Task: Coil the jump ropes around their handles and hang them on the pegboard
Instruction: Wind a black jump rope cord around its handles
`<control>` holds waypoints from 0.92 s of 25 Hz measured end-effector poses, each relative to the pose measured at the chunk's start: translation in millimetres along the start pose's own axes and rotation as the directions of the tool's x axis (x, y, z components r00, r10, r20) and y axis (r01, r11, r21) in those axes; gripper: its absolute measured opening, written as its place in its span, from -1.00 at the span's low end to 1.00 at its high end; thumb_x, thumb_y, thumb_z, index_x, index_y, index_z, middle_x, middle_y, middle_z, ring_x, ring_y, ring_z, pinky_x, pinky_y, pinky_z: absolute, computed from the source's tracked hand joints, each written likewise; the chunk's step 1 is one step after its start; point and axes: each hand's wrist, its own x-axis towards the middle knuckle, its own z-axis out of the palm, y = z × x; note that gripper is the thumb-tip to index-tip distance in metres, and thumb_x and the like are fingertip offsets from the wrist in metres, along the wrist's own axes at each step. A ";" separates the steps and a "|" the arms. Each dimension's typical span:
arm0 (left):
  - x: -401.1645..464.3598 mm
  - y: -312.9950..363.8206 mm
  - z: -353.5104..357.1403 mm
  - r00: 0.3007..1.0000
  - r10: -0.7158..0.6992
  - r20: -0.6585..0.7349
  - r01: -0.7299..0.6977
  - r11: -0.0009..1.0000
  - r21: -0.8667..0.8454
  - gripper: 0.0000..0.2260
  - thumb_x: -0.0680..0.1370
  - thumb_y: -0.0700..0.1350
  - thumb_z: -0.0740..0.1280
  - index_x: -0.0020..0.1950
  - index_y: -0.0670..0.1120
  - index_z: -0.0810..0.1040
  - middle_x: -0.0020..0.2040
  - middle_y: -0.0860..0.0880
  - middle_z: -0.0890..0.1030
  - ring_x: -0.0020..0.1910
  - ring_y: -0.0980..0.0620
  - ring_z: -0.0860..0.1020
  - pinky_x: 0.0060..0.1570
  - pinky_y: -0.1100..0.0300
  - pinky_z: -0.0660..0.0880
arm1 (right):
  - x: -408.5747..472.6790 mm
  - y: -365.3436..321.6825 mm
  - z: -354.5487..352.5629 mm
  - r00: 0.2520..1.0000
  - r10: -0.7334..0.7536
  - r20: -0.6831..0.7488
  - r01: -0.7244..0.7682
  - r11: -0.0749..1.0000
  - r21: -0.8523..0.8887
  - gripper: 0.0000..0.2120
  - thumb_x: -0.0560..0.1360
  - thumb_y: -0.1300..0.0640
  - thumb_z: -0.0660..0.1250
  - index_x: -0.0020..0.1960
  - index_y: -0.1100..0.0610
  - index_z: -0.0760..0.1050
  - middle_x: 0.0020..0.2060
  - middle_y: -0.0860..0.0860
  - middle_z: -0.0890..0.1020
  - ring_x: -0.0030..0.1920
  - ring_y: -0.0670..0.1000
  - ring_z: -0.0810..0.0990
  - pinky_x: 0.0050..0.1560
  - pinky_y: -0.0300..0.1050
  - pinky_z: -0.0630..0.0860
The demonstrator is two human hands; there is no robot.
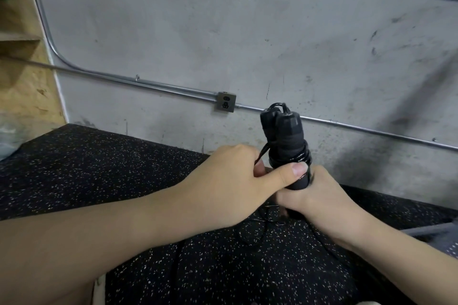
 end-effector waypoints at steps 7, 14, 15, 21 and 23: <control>3.9 -7.5 2.9 0.998 0.031 -0.047 -0.030 0.999 0.042 -0.48 0.48 0.44 0.21 -0.23 -0.01 0.50 -0.42 0.08 0.45 -0.46 0.15 0.38 -0.39 0.22 0.33 | 0.1 -2.3 15.2 0.993 -0.092 -0.074 0.086 0.993 -0.082 -0.83 0.38 0.21 0.57 -0.17 -0.02 0.64 -0.32 0.06 0.68 -0.32 -0.06 0.59 -0.32 -0.09 0.52; -3.4 -23.7 -3.8 0.973 0.181 0.142 -0.140 0.955 -0.263 -0.54 0.56 0.39 0.21 0.12 0.04 0.59 -0.13 -0.05 0.70 -0.17 0.02 0.67 -0.04 -0.05 0.60 | -9.3 -8.0 -3.4 0.915 0.050 0.400 -0.175 0.944 0.281 -0.76 0.36 0.15 0.53 0.03 0.07 0.70 -0.04 0.25 0.71 -0.13 0.19 0.73 -0.21 -0.02 0.67; -4.4 -24.9 -3.6 0.983 0.156 0.101 -0.133 0.970 -0.205 -0.48 0.52 0.45 0.20 0.09 0.04 0.59 -0.16 -0.02 0.69 -0.20 0.05 0.66 -0.07 -0.03 0.60 | -9.1 -7.0 -3.0 0.925 0.063 0.374 -0.170 0.950 0.261 -0.81 0.34 0.15 0.54 -0.04 0.08 0.72 -0.11 0.25 0.72 -0.18 0.18 0.73 -0.23 -0.03 0.66; -6.3 -22.7 -8.8 0.998 -0.010 -0.065 0.015 0.997 0.071 -0.29 0.25 0.64 0.09 -0.30 -0.05 0.38 -0.44 0.09 0.36 -0.45 0.11 0.33 -0.35 0.15 0.33 | -4.8 -7.2 -1.0 0.990 -0.035 0.135 0.006 0.978 0.209 -0.82 0.40 0.39 0.51 -0.15 0.13 0.69 -0.25 0.18 0.68 -0.19 0.11 0.68 -0.15 -0.04 0.64; -7.1 -21.7 -10.1 0.996 0.037 -0.075 -0.033 0.998 0.059 -0.36 0.33 0.56 0.11 -0.31 -0.04 0.36 -0.45 0.09 0.34 -0.47 0.13 0.30 -0.37 0.15 0.31 | -2.9 -7.6 -0.2 0.995 -0.052 0.091 0.035 0.984 0.174 -0.81 0.38 0.40 0.53 -0.17 0.13 0.68 -0.28 0.15 0.64 -0.28 0.07 0.62 -0.20 -0.08 0.61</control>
